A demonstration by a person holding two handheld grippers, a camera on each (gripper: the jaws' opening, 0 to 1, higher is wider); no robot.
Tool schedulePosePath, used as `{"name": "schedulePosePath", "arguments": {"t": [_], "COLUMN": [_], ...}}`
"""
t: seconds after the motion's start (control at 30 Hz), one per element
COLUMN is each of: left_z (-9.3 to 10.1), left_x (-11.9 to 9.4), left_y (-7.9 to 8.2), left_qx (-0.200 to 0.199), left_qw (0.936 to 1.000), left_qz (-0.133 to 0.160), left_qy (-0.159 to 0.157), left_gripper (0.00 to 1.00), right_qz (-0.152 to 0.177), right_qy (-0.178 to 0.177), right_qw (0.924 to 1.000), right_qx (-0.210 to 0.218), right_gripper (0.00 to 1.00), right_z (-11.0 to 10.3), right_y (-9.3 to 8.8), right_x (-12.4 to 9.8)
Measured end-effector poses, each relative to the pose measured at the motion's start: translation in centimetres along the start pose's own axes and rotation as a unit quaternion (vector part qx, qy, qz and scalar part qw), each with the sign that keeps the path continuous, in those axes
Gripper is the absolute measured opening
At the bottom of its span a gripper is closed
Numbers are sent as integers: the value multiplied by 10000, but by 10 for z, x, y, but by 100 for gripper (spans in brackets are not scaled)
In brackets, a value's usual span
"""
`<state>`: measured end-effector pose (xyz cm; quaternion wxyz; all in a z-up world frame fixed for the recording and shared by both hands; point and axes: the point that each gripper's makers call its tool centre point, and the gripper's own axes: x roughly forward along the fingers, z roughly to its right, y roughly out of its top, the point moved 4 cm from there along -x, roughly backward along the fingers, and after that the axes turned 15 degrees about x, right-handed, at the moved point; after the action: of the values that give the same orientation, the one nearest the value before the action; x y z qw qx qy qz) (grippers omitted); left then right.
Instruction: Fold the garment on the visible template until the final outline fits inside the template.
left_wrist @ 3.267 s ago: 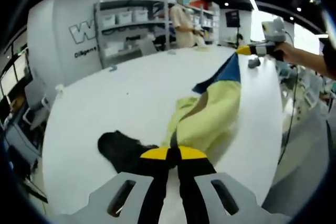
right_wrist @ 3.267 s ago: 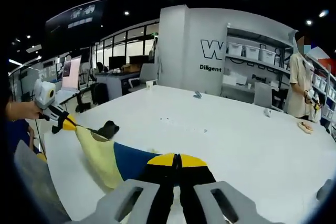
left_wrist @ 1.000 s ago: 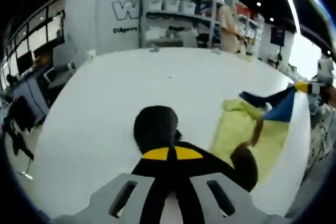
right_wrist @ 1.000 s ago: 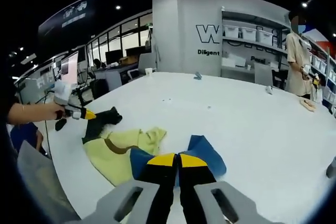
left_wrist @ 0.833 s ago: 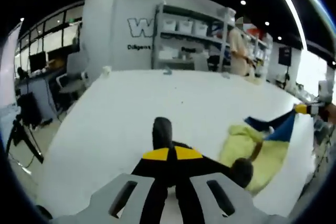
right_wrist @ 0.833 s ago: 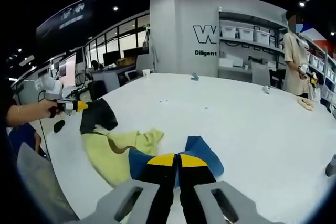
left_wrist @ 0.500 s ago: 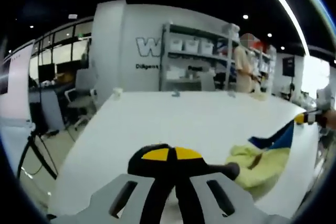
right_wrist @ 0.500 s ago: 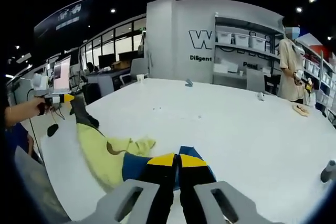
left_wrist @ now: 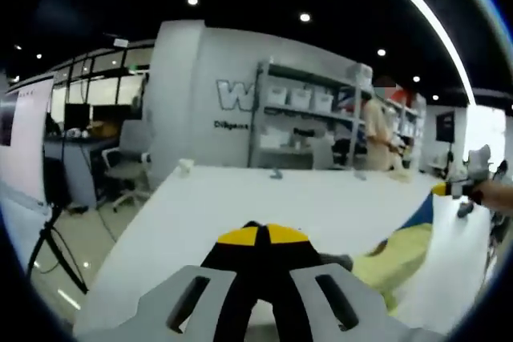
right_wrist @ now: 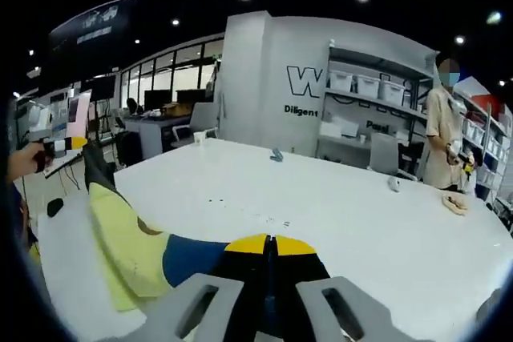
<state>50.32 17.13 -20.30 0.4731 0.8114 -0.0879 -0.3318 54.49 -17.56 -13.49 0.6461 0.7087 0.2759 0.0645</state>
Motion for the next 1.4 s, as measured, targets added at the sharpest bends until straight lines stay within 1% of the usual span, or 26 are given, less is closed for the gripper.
{"name": "schedulePosePath", "arguments": {"t": [0.03,0.13,0.2,0.27,0.3,0.37,0.4,0.43,0.5,0.53,0.57,0.6,0.63,0.77,0.83,0.87,0.9,1.0,1.03,1.07,1.1,1.13,1.17,1.23,1.33,1.4], "left_z": [8,38,46,50,52,50,41,40,39,33,32,31,35,37,37,38,33,25,24,21,18,7,6,8,9,10], "left_x": [0,4,7,8,7,4,6,6,7,12,17,34,46,55,60,69,82,87,87,90,92,101,107,108,109,110], "left_y": [-7,-20,-25,-28,-33,-34,-44,-46,-46,-52,-53,-59,-58,-59,-62,-70,-80,-94,-96,-103,-106,-112,-122,-125,-127,-124], "left_qx": [4,-96,-53,-10,73,-150,-391,-327,-347,-460,-636,-993,-958,-1020,-1027,-975,-836,-555,-476,-599,-639,-712,-755,-840,-875,-756], "left_qw": [9999,9985,9972,9964,9954,9956,9947,9948,9947,9944,9932,9888,9884,9870,9864,9851,9853,9824,9811,9795,9788,9811,9797,9785,9789,9817], "left_qz": [-70,-217,-219,-298,-420,-411,-421,-581,-607,-639,-632,-729,-809,-859,-902,-1055,-1255,-1732,-1836,-1896,-1924,-1788,-1838,-1860,-1830,-1737], "left_qy": [-134,-488,-717,-793,-853,-827,-854,-773,-750,-710,-739,-847,-860,-897,-917,-948,-796,-427,-374,-306,-283,-224,-266,-283,-239,-216], "left_gripper": [0,0,0,0,0,0,0,0,0,0,0,0,0,1,7,12,18,24,24,25,26,27,28,33,55,61], "right_qz": [-16,-367,-483,-538,-717,-773,-913,-996,-992,-996,-1041,-1062,-1069,-1069,-1073,-1088,-1103,-1113,-1117,-1133,-1139,-1183,-1185,-1193,-1195,-1184], "right_qy": [-101,-302,-413,-445,-495,-463,-395,-382,-381,-373,-300,-267,-257,-269,-282,-300,-317,-358,-367,-376,-378,-382,-379,-368,-359,-357], "right_qw": [9999,9986,9975,9969,9950,9945,9935,9925,9923,9922,9925,9927,9927,9926,9925,9922,9919,9913,9912,9910,9910,9903,9900,9899,9899,9901], "right_qx": [45,212,318,362,486,537,561,593,633,647,563,499,494,501,520,535,550,601,604,603,602,624,669,673,666,659], "right_gripper": [0,0,0,0,0,0,0,0,0,0,0,0,0,0,0,0,3,23,25,25,24,25,25,27,30,34], "right_z": [8,19,21,22,21,19,16,11,9,8,7,6,7,7,7,9,10,13,13,12,11,12,13,13,14,14], "right_y": [-4,-42,-52,-59,-77,-82,-95,-104,-105,-105,-106,-106,-105,-105,-105,-108,-110,-111,-113,-111,-111,-113,-117,-117,-117,-114], "right_x": [-7,-20,-26,-28,-33,-34,-32,-31,-31,-31,-30,-29,-28,-28,-29,-29,-30,-30,-30,-32,-32,-31,-31,-29,-28,-27]}}
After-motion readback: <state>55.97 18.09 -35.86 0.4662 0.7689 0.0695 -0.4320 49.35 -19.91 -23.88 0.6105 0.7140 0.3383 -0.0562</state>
